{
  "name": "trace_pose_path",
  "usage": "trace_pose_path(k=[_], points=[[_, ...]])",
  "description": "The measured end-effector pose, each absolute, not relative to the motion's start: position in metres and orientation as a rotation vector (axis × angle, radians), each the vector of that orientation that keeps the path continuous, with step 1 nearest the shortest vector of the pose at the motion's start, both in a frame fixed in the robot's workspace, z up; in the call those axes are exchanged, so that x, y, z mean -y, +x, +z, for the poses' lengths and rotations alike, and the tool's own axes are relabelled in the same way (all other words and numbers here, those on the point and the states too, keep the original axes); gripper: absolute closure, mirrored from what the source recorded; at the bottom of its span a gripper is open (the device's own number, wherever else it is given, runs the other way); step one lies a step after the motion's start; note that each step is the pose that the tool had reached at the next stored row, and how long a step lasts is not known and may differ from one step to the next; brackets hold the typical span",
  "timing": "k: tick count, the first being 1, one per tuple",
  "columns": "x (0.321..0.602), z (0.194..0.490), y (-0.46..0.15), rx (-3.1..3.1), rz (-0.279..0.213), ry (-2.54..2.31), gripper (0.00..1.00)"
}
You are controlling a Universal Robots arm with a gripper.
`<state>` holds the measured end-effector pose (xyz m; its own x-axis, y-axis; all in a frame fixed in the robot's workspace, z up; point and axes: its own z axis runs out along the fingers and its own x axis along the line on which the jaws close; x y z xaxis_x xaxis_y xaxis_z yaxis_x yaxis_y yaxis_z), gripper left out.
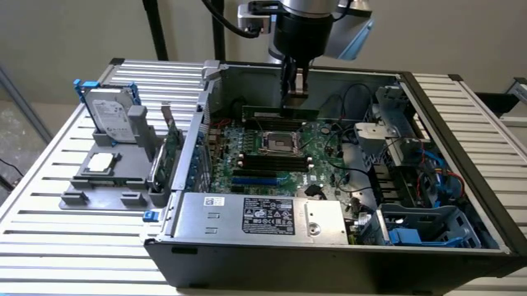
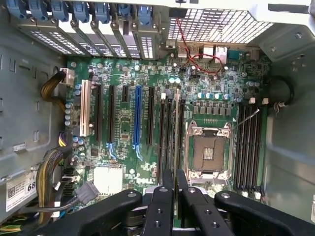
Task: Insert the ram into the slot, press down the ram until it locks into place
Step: 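Insert the ram into the slot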
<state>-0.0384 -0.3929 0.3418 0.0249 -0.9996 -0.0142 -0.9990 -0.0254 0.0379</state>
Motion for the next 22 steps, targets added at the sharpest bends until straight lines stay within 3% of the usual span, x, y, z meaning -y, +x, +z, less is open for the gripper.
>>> trace_pose_path(k=[22], points=[[0.393, 0.302, -0.038, 2.181, -0.057, 2.237, 0.87]])
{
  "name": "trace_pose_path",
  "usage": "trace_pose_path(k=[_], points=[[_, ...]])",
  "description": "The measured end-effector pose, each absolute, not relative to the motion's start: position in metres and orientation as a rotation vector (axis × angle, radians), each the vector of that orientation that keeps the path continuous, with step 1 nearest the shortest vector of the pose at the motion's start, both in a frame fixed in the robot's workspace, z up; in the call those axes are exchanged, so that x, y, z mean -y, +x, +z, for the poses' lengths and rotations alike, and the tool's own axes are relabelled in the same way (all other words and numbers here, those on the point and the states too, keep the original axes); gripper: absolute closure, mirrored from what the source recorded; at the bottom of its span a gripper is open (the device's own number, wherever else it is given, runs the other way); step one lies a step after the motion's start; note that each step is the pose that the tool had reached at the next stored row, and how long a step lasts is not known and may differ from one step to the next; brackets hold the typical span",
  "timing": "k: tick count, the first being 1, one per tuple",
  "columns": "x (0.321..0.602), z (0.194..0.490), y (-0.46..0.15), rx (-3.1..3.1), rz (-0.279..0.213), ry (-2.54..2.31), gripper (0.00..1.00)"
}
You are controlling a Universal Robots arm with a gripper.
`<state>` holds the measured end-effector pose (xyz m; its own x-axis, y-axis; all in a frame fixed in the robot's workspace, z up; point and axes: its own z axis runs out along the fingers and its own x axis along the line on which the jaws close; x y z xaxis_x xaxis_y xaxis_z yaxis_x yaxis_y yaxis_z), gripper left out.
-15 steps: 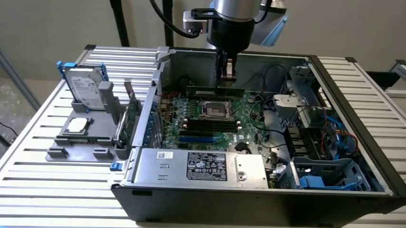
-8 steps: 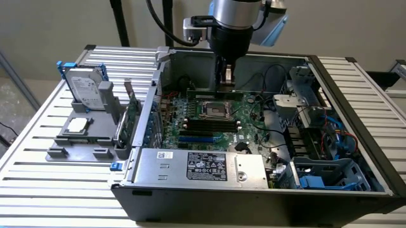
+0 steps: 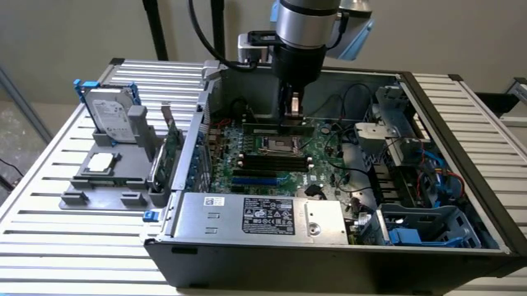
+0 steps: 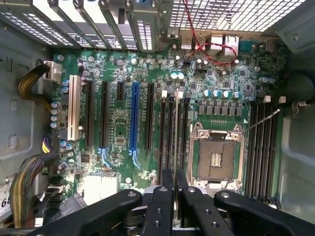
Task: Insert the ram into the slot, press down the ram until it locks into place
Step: 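Insert the ram into the slot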
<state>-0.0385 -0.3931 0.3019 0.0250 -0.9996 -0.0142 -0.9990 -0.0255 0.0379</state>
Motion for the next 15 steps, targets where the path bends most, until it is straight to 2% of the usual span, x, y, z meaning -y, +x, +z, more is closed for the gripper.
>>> trace_pose_path(k=[15], points=[[0.395, 0.275, -0.039, 2.180, -0.055, 2.235, 0.87]])
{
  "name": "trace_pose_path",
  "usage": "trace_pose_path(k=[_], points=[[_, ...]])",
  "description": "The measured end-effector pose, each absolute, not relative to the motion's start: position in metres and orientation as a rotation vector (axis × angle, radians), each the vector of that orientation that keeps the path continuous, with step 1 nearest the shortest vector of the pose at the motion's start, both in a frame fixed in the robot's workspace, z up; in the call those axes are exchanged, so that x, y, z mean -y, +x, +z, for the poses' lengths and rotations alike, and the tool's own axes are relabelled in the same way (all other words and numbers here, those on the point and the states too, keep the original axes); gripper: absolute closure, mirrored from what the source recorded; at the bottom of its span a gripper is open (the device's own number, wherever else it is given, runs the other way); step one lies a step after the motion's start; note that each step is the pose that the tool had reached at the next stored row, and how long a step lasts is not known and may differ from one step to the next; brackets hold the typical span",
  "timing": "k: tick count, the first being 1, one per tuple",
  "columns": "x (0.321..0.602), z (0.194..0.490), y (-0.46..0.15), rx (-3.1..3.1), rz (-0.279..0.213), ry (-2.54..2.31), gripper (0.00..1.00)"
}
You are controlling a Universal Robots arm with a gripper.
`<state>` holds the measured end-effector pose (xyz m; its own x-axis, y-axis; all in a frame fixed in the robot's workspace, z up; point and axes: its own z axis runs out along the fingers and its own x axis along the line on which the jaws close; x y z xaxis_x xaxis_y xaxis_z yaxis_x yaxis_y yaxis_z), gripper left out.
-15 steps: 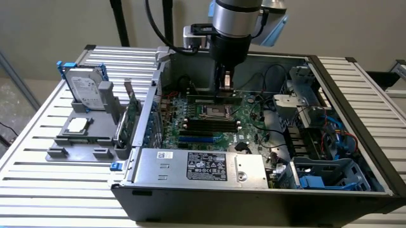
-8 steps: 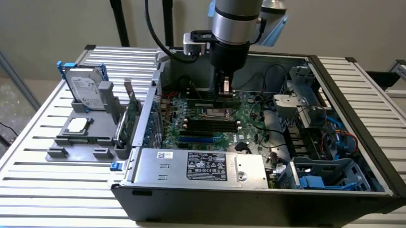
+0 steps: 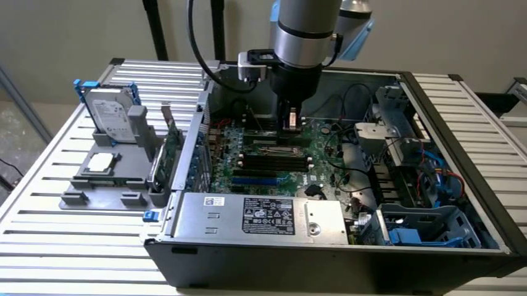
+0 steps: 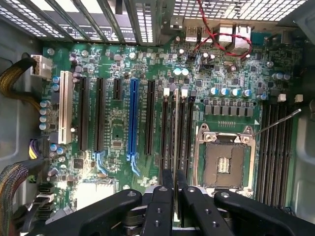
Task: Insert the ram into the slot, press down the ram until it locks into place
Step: 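Insert the ram into the slot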
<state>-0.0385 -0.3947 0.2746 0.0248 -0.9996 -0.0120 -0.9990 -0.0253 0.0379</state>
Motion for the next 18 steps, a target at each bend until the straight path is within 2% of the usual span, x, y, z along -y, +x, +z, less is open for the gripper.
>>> trace_pose_path(k=[18], points=[[0.395, 0.253, -0.038, 2.165, -0.019, 2.217, 0.87]])
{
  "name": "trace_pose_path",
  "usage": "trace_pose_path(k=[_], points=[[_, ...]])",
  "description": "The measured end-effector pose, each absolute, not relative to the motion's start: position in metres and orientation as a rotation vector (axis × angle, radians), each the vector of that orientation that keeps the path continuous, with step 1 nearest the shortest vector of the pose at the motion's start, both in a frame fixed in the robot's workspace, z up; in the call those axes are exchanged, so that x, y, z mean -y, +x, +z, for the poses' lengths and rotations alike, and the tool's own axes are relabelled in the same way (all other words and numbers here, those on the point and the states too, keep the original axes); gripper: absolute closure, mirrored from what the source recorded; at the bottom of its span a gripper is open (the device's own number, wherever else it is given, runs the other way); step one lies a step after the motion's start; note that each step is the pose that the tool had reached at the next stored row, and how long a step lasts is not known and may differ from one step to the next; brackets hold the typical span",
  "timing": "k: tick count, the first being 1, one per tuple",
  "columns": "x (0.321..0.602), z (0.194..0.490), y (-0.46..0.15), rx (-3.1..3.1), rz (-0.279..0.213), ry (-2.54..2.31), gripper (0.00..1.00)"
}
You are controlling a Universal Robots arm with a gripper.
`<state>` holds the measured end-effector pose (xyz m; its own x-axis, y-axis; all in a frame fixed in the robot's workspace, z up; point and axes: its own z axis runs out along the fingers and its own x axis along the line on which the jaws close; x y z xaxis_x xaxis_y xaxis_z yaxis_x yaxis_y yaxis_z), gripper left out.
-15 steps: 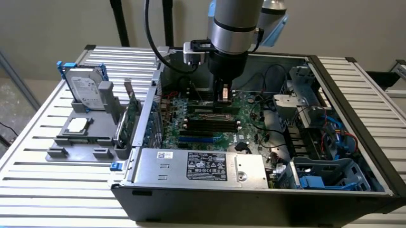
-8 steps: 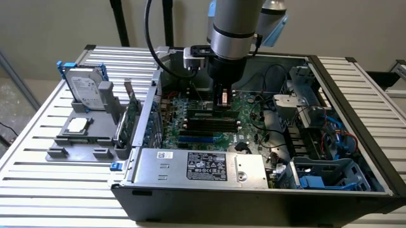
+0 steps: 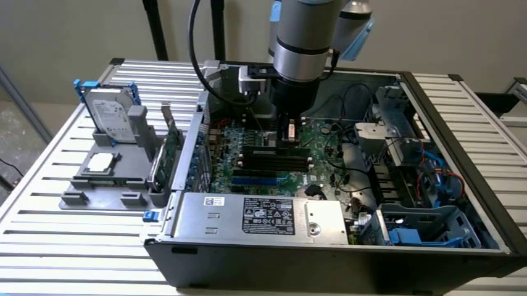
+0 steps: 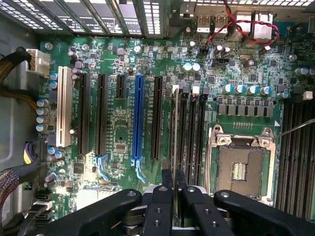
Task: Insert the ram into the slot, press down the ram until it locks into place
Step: 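Insert the ram into the slot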
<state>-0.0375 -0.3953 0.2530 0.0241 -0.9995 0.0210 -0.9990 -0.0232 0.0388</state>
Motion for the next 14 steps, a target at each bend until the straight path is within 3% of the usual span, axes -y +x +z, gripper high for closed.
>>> trace_pose_path(k=[14], points=[[0.395, 0.240, -0.036, 2.188, -0.003, 2.206, 0.87]])
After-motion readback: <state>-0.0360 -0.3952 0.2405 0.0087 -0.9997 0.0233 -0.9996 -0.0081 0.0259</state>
